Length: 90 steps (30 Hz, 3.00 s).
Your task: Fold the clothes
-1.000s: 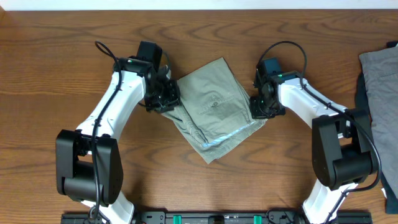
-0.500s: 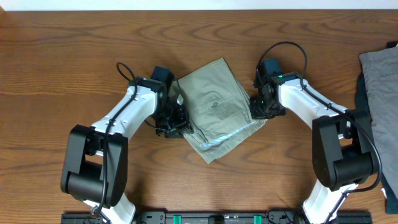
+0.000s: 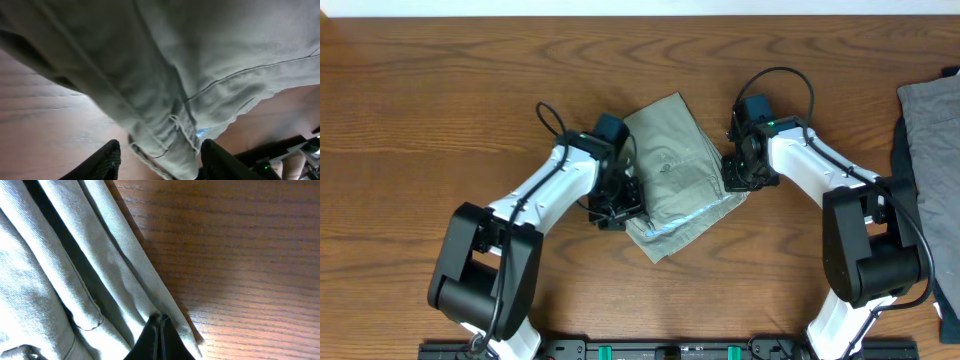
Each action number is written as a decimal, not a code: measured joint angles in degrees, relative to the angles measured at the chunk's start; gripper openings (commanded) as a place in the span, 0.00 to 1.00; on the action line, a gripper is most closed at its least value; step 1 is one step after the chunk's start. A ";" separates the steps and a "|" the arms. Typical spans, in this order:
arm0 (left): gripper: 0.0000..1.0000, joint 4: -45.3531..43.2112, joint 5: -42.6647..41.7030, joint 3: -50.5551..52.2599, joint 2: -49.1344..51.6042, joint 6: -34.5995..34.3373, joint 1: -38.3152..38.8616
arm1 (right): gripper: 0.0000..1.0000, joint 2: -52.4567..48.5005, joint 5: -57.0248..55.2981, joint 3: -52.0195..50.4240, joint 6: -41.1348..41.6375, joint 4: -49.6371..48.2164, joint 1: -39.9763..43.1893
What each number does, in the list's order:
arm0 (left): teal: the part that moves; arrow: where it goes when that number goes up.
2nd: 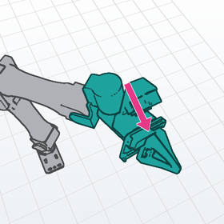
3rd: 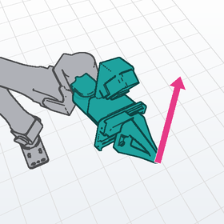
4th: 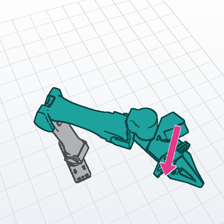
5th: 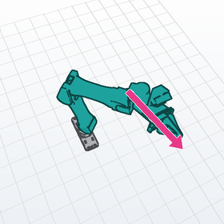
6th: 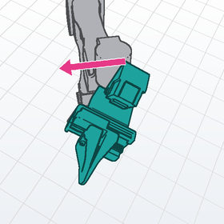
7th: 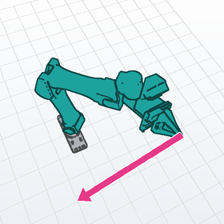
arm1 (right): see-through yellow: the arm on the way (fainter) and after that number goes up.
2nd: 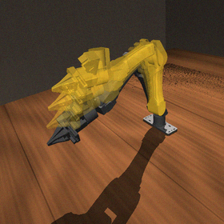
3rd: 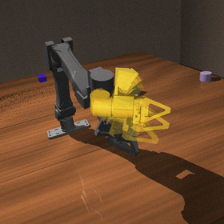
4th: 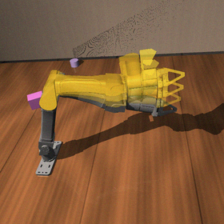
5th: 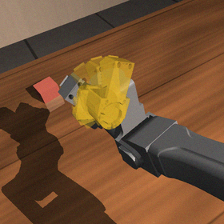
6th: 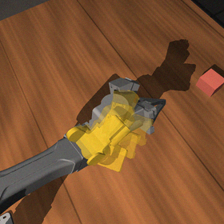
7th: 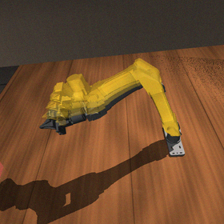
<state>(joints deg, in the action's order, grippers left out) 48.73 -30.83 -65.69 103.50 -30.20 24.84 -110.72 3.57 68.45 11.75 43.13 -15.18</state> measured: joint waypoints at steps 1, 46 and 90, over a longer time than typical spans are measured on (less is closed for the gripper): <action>0.54 0.00 0.13 0.00 0.00 -0.46 0.37 | 0.01 0.00 0.00 0.00 0.00 0.00 0.00; 0.07 -5.62 -3.48 2.64 -4.94 -9.01 3.89 | 0.07 2.34 4.57 5.07 -0.02 11.67 0.33; 0.06 -0.50 -7.45 2.69 -4.94 -8.79 3.87 | 0.01 11.47 17.97 -18.47 1.18 -9.68 -8.15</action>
<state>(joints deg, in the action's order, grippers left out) 48.23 -38.28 -63.00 98.56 -38.98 28.71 -99.24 21.54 49.98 12.93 33.45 -23.33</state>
